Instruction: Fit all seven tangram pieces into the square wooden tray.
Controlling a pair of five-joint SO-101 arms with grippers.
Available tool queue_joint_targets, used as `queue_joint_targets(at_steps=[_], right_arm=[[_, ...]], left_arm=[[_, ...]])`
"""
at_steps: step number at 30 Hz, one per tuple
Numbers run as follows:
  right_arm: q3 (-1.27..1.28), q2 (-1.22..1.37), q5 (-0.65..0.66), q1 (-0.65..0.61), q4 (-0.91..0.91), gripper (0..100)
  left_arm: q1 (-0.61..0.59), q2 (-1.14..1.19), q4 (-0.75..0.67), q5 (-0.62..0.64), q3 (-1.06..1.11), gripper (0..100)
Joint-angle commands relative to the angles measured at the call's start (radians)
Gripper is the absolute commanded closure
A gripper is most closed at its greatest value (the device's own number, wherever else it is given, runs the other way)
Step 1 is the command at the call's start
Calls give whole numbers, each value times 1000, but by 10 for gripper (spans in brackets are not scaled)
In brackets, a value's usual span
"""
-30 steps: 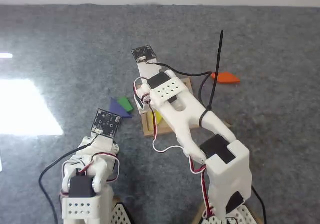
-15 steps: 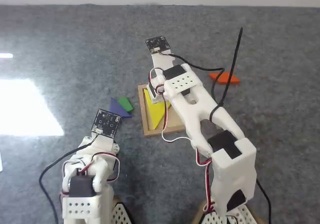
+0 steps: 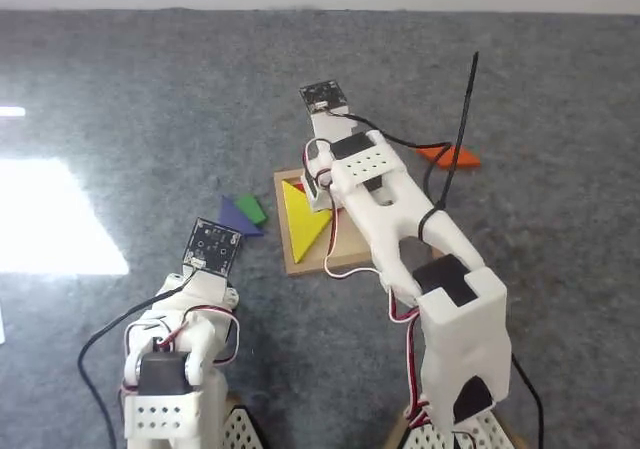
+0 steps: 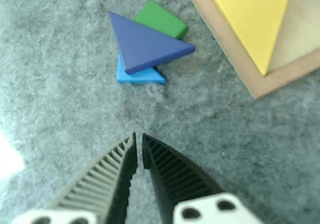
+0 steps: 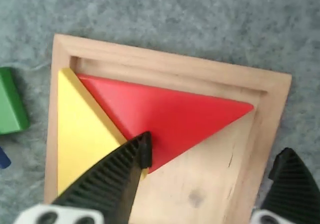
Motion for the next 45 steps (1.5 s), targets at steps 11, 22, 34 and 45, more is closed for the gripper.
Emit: queue_joint_targets(at_steps=[11,22,34,45], right_arm=[[-26,-28,43,-22,25,619],[-81,44,44,107,-30,619],[-77,-185,57,39,107,619],[11,-608,319,326,202,619]], left_arm=[[-3,-20,6,5,-13,982],[-3,-20,6,5,-13,982],[-3,-20,6,5,-13,982],[-3,-20,6,5,-13,982]])
